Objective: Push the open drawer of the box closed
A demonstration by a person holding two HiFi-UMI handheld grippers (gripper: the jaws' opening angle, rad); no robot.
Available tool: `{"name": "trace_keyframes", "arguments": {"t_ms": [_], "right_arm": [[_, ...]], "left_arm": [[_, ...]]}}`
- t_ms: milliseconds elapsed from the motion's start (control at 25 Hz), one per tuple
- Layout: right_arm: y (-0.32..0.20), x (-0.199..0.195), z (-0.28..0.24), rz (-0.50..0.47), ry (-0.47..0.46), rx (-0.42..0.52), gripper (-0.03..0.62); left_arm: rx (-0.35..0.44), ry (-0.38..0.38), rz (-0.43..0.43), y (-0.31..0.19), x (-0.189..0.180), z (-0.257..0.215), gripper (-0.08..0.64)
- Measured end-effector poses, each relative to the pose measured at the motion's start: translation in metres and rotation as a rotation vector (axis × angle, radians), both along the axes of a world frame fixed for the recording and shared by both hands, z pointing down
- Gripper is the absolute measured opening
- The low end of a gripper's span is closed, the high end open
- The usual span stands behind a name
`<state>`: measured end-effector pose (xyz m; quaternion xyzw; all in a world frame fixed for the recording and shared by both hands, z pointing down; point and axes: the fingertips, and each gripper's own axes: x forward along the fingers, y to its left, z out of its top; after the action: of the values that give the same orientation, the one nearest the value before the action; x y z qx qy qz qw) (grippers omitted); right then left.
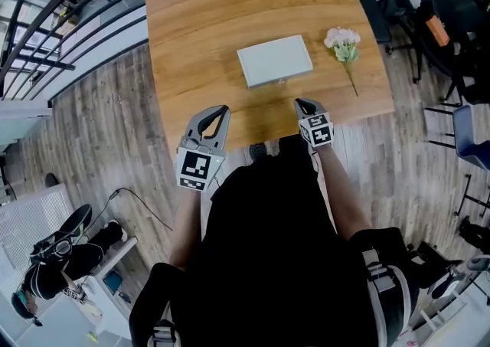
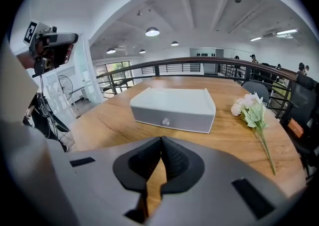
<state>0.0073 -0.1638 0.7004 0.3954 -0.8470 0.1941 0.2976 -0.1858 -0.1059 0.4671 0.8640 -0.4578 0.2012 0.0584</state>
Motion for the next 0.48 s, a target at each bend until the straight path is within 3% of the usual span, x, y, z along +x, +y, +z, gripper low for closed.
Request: {"name": "trace_keyframes", "arguments": {"t_ms": [480], "right_arm": [[0.028, 0.024, -0.027, 0.061, 0.001, 0.054, 0.015]], "left_arm": [[-0.006, 0.013, 0.040, 0.016, 0.005, 0.008, 0.025]]}}
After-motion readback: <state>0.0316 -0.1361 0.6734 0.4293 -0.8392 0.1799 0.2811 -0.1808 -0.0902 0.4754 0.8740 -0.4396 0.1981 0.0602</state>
